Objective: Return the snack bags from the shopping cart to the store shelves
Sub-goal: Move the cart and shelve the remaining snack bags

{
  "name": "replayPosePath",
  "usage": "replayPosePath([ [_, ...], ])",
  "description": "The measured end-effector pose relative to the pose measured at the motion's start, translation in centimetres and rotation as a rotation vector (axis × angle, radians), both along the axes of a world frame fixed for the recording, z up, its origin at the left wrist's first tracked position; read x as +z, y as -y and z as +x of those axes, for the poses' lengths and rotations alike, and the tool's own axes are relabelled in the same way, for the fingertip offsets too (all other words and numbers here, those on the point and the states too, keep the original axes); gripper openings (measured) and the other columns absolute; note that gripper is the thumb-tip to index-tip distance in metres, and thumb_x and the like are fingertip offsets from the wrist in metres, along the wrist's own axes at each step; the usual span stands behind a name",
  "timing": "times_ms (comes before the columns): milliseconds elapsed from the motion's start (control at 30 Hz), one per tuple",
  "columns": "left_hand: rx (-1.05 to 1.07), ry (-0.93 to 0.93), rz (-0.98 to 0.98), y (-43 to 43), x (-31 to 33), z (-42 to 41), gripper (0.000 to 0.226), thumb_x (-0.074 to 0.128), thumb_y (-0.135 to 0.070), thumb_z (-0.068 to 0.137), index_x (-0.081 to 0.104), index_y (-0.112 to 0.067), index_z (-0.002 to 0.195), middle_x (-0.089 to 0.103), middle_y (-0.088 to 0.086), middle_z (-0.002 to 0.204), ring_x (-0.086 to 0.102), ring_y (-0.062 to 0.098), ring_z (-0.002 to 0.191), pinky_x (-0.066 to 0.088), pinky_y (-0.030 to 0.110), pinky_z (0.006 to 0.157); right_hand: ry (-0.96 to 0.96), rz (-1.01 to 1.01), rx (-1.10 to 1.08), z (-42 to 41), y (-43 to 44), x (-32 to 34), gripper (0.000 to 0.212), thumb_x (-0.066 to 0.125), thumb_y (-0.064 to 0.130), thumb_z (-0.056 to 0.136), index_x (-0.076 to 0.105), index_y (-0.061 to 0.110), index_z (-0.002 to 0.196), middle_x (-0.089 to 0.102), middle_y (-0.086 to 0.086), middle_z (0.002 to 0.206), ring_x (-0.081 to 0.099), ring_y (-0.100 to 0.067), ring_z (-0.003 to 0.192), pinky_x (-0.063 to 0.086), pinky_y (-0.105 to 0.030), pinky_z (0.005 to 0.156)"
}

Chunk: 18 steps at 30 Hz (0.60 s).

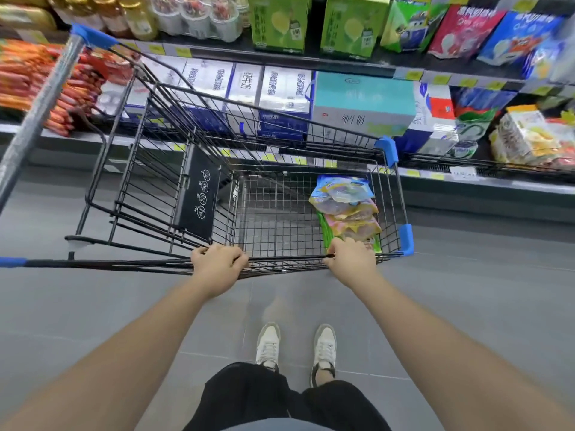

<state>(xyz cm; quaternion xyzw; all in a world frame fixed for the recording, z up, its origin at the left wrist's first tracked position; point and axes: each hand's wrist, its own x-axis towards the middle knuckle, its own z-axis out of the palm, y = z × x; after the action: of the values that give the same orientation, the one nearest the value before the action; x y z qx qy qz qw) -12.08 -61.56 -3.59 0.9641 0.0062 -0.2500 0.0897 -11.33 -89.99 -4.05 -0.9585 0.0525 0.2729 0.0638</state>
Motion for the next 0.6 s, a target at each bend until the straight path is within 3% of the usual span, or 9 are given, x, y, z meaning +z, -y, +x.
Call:
replayPosePath([
  [133,-0.055,-0.048,0.003,1.2,0.2,-0.6,0.035,0.031,-0.042,0.102,0.064,-0.03,0.102,0.055,-0.012,0.097,0.047,0.016,0.115,0.024,0.041,0.1,0.012,0.04,-0.079,-1.8,1.5,-0.4,0.034,0.064,0.054,0.092,0.065,0.024,0.109,0.063,-0.003,0.114,0.06,-0.028,0.11,0.041,-0.033,0.074],
  [300,-0.088,-0.182,-0.041,3.5,0.8,-0.7,0.029,0.032,-0.039,0.1,0.059,-0.032,0.094,0.058,-0.01,0.103,0.044,0.018,0.118,0.022,0.048,0.102,0.048,0.209,-0.344,-4.5,3.7,-0.8,0.028,0.071,0.05,0.088,0.056,0.029,0.077,0.063,0.007,0.091,0.058,-0.02,0.092,0.041,-0.031,0.069],
  [467,-0.125,-0.186,-0.026,6.5,1.2,-1.8,0.029,0.03,-0.04,0.102,0.057,-0.033,0.093,0.059,-0.005,0.104,0.044,0.02,0.119,0.022,0.048,0.099,0.087,0.279,-0.432,-6.1,6.5,-1.4,0.026,0.077,0.048,0.083,0.072,0.025,0.09,0.074,0.005,0.098,0.065,-0.019,0.097,0.052,-0.033,0.08],
  [600,-0.138,-0.205,-0.021,9.5,1.4,-2.5,0.031,0.029,-0.04,0.103,0.059,-0.034,0.1,0.055,-0.008,0.098,0.044,0.02,0.12,0.022,0.049,0.101,0.101,0.313,-0.491,-7.5,9.5,-1.6,0.024,0.079,0.047,0.082,0.072,0.025,0.089,0.074,0.006,0.096,0.065,-0.018,0.095,0.052,-0.033,0.081],
])
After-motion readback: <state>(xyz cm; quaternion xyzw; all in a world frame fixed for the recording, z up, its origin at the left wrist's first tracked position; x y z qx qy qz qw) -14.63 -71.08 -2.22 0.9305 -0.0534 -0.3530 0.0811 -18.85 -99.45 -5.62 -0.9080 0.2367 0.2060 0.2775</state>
